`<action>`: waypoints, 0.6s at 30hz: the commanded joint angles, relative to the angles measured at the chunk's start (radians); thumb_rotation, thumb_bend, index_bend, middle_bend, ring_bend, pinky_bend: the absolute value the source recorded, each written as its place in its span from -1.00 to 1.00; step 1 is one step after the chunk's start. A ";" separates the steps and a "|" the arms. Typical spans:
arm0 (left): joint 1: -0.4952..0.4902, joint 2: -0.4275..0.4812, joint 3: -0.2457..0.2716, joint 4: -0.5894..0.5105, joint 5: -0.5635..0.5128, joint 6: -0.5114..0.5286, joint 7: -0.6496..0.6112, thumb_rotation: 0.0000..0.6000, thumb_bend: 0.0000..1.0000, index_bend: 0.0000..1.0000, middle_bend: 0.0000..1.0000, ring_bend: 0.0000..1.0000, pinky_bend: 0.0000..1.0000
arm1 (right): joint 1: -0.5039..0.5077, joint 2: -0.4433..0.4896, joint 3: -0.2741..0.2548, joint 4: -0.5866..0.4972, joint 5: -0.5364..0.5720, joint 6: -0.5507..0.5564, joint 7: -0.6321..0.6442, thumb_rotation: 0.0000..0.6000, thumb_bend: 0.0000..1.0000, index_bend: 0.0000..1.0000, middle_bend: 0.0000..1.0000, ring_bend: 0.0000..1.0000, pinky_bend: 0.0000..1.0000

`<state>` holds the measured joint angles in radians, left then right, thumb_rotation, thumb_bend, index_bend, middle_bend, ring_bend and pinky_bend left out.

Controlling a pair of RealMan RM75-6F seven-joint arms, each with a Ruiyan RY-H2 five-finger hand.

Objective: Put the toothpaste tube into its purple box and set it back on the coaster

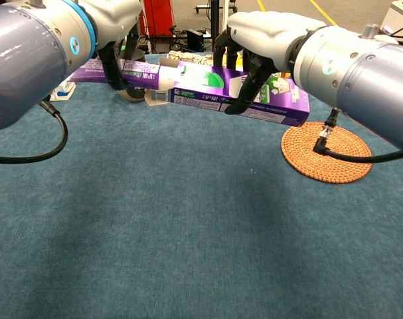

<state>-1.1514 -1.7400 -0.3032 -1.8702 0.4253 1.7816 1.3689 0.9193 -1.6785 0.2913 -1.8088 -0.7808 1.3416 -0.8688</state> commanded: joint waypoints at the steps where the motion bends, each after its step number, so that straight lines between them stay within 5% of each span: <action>1: -0.003 -0.020 -0.013 0.020 0.005 0.006 0.004 1.00 -0.39 0.30 0.02 0.13 0.60 | -0.001 -0.002 -0.002 -0.004 -0.003 0.002 -0.001 1.00 -0.39 -0.09 0.01 -0.09 0.15; 18: -0.014 -0.087 -0.052 0.053 0.020 0.026 0.045 1.00 -0.39 0.30 0.02 0.13 0.60 | 0.004 -0.017 0.008 -0.008 -0.008 0.005 -0.002 1.00 -0.39 -0.09 0.01 -0.09 0.15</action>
<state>-1.1644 -1.8244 -0.3540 -1.8189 0.4436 1.8058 1.4117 0.9225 -1.6948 0.2985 -1.8169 -0.7890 1.3464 -0.8709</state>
